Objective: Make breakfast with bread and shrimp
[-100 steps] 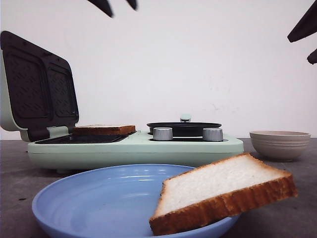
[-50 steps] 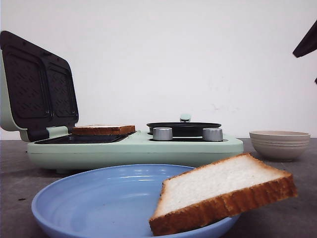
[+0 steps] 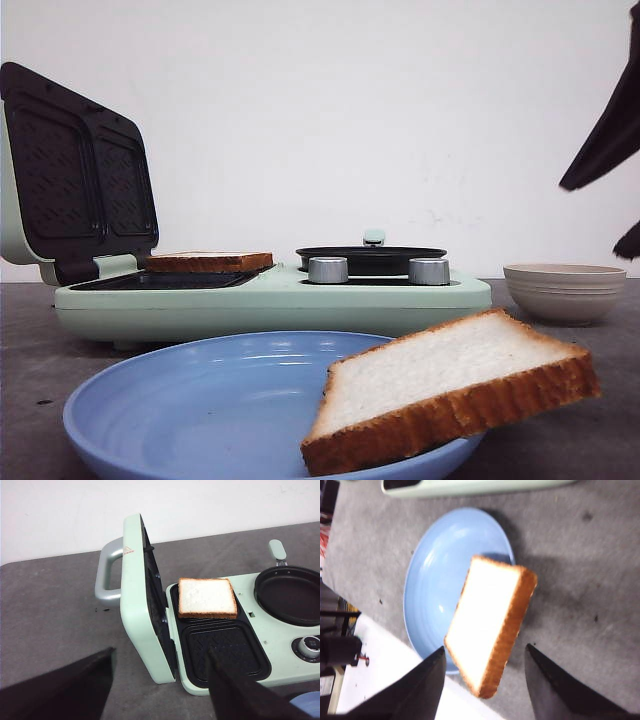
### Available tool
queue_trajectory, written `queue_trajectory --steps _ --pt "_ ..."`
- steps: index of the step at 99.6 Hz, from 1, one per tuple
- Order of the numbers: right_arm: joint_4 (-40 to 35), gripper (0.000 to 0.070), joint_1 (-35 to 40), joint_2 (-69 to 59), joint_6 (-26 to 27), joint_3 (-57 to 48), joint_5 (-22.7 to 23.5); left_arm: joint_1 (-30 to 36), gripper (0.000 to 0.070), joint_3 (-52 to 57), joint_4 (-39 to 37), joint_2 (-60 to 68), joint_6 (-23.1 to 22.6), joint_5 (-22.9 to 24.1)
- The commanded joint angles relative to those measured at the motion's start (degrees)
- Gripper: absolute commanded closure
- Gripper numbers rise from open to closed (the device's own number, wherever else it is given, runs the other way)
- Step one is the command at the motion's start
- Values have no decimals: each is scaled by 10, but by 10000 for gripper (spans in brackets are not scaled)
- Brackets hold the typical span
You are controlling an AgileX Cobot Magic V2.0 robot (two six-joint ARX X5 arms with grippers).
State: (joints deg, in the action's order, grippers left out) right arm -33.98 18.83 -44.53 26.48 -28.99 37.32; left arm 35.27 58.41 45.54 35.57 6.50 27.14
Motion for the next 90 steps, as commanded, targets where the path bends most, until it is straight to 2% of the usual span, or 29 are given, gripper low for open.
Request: queue_trajectory --steps 1,25,58,77,90 --pt "5 392 11 -18 5 -10 1 3 391 6 -3 0 -8 3" --pt "22 373 43 -71 2 -10 -4 3 391 1 -12 0 -9 0" --pt "45 362 77 -127 -9 -10 -17 -13 392 -49 -108 5 -17 -8" --pt "49 362 82 -146 -20 -10 -16 -63 391 -52 -157 29 -40 -51" --pt "51 362 82 -159 -29 -10 -13 -117 391 -52 -190 57 -38 -107"
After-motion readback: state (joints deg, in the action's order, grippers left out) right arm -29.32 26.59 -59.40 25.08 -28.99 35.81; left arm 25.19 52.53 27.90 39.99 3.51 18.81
